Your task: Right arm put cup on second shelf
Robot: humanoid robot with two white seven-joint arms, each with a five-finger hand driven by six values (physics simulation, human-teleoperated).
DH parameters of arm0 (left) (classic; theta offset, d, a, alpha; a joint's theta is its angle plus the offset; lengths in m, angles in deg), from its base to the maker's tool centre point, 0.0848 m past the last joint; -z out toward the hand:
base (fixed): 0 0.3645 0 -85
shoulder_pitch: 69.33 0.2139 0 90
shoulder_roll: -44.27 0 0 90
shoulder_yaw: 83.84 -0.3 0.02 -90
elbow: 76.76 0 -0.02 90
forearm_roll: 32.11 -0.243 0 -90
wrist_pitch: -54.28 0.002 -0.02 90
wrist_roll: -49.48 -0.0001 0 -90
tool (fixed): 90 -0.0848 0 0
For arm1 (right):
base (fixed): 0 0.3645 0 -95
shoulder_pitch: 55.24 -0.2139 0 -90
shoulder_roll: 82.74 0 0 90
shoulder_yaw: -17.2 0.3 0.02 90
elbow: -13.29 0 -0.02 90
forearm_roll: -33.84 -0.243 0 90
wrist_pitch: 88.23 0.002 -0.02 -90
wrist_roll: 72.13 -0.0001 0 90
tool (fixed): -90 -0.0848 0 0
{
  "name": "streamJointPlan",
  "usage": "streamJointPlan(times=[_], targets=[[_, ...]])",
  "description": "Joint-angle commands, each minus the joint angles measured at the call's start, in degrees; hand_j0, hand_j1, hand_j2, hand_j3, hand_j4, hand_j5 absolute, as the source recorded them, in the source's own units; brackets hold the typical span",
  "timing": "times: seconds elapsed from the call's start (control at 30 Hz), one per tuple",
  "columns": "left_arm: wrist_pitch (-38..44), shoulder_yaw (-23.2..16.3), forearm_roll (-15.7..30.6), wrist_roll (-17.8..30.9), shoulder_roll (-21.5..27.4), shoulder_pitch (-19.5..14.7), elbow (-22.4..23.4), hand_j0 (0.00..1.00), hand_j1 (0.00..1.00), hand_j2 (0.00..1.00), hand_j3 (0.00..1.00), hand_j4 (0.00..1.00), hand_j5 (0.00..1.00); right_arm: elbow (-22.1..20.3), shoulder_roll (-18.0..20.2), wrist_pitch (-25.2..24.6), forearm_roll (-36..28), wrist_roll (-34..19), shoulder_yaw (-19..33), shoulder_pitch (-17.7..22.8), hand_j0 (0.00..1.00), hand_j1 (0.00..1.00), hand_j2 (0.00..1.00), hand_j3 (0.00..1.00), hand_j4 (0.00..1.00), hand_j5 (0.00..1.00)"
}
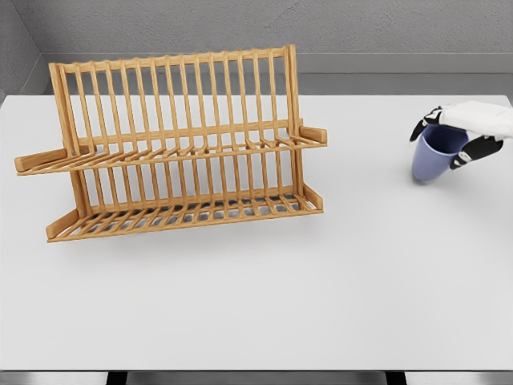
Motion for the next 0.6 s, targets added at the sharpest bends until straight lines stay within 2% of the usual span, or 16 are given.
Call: streamJointPlan(times=[0.0,0.57], targets=[[0.0,0.02,0.01,0.01,0.0,-0.09,0.0,1.0,1.0,1.0,1.0,1.0,1.0,-0.52,0.12,-0.12,-0.32,0.03,0.78,-0.09,0.64,0.64,0.64,0.64,0.64,0.64],[0.0,-0.07,0.01,0.01,0.0,0.0,0.0,1.0,1.0,1.0,1.0,1.0,1.0,-2.28,-0.32,0.58,-0.32,0.03,4.21,-2.99,0.64,0.64,0.64,0.64,0.64,0.64]])
